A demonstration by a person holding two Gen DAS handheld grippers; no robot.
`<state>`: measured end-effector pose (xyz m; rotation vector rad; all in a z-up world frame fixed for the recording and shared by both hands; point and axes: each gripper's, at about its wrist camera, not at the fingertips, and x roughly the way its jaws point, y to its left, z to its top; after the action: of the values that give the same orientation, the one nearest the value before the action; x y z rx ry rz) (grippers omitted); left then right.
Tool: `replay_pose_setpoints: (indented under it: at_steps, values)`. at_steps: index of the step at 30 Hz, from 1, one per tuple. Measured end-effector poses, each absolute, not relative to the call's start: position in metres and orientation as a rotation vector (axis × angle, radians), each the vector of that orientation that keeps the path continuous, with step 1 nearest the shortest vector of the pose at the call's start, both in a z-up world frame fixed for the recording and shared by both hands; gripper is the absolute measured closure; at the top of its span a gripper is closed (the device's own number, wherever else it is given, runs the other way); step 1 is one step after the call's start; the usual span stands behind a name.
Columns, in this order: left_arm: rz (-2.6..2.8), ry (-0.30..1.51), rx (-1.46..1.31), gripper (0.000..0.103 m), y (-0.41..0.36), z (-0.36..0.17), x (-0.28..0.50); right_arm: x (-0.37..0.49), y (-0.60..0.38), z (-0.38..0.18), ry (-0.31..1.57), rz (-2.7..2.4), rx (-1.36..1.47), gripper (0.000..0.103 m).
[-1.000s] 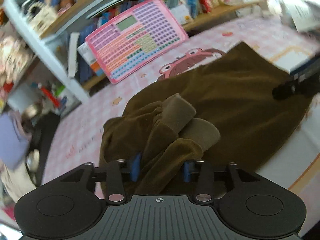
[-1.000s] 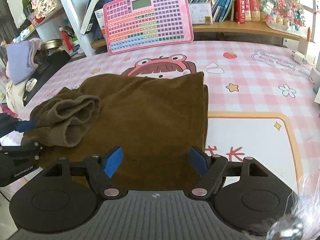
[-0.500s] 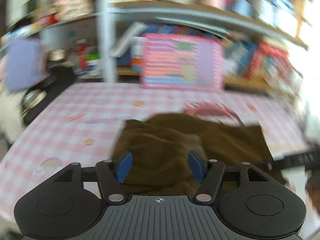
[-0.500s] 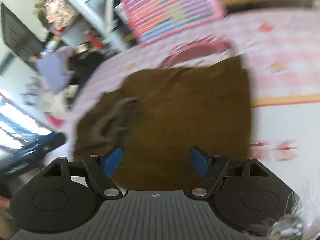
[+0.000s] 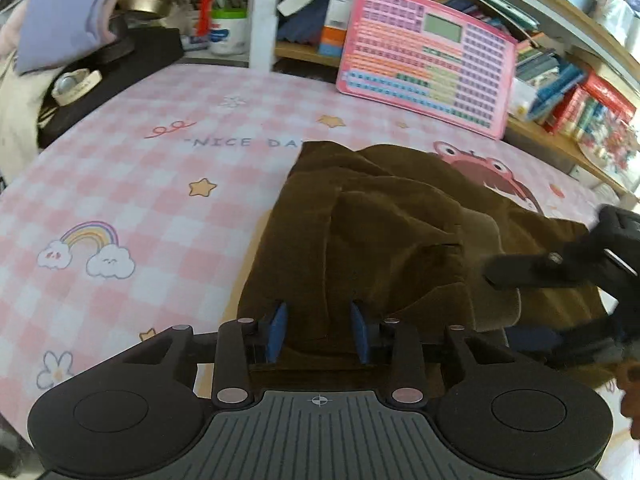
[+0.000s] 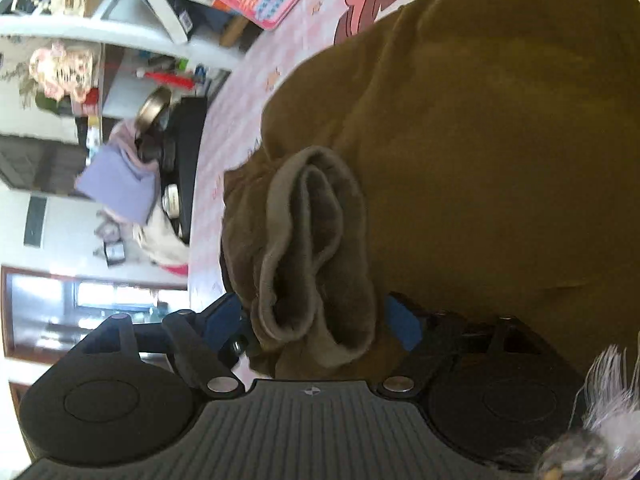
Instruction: Fold clothes
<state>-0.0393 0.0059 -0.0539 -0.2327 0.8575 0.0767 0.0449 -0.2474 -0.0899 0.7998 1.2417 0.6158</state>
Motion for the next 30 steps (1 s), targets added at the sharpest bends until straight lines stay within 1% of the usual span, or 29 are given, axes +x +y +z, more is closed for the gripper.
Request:
replay_pose_setpoints:
  at_steps: [1, 2, 3, 4, 5, 6, 7, 9, 12, 13, 14, 15, 16, 18, 19, 23, 25, 26, 27, 30]
  values:
    - [0.063, 0.857, -0.241, 0.066, 0.009, -0.052, -0.039, 0.045, -0.243, -0.088, 1.234, 0.606, 0.765, 0.059]
    - [0.052, 0.847, -0.251, 0.066, 0.013, -0.05, -0.04, 0.044, -0.239, -0.086, 1.226, 0.595, 0.73, 0.069]
    - [0.042, 0.832, -0.262, 0.066, 0.017, -0.047, -0.041, 0.041, -0.238, -0.077, 1.176, 0.619, 0.703, 0.08]
    - [0.034, 0.822, -0.275, 0.066, 0.022, -0.045, -0.042, 0.036, -0.239, -0.067, 1.111, 0.653, 0.68, 0.09]
    - [0.027, 0.812, -0.286, 0.065, 0.026, -0.043, -0.044, 0.031, -0.239, -0.057, 1.045, 0.687, 0.656, 0.095]
    - [0.019, 0.805, -0.294, 0.064, 0.03, -0.042, -0.045, 0.025, -0.242, -0.046, 0.971, 0.723, 0.641, 0.096]
    - [0.01, 0.797, -0.303, 0.058, 0.034, -0.041, -0.046, 0.021, -0.243, -0.039, 0.942, 0.721, 0.621, 0.096]
    - [-0.005, 0.784, -0.318, 0.056, 0.041, -0.039, -0.047, 0.022, -0.242, -0.046, 0.986, 0.65, 0.6, 0.096]
    - [-0.011, 0.794, -0.319, 0.056, 0.046, -0.041, -0.043, 0.027, -0.239, -0.07, 1.067, 0.573, 0.638, 0.09]
    - [-0.013, 0.79, -0.312, 0.056, 0.048, -0.039, -0.044, 0.029, -0.238, -0.078, 1.093, 0.547, 0.651, 0.086]
    - [-0.015, 0.786, -0.308, 0.053, 0.05, -0.038, -0.045, 0.029, -0.239, -0.079, 1.103, 0.532, 0.662, 0.085]
    - [-0.016, 0.778, -0.311, 0.051, 0.052, -0.036, -0.046, 0.03, -0.24, -0.077, 1.106, 0.521, 0.672, 0.077]
    - [-0.015, 0.767, -0.32, 0.05, 0.056, -0.034, -0.047, 0.03, -0.242, -0.076, 1.109, 0.511, 0.682, 0.063]
    - [-0.015, 0.749, -0.338, 0.05, 0.062, -0.031, -0.049, 0.03, -0.242, -0.069, 1.097, 0.509, 0.671, 0.049]
    - [-0.015, 0.741, -0.347, 0.049, 0.065, -0.03, -0.049, 0.029, -0.242, -0.065, 1.09, 0.509, 0.664, 0.045]
    - [-0.041, 0.748, -0.354, 0.049, 0.063, -0.033, -0.042, 0.023, -0.235, -0.058, 1.047, 0.519, 0.6, 0.046]
    - [-0.057, 0.761, -0.335, 0.049, 0.059, -0.036, -0.039, 0.019, -0.232, -0.054, 1.025, 0.524, 0.567, 0.074]
    - [-0.064, 0.765, -0.335, 0.049, 0.058, -0.037, -0.037, 0.018, -0.23, -0.053, 1.014, 0.526, 0.551, 0.077]
    - [-0.072, 0.769, -0.335, 0.049, 0.057, -0.039, -0.036, 0.016, -0.228, -0.051, 1.003, 0.529, 0.535, 0.086]
    - [-0.074, 0.777, -0.332, 0.049, 0.058, -0.042, -0.034, 0.011, -0.222, -0.046, 0.969, 0.536, 0.486, 0.088]
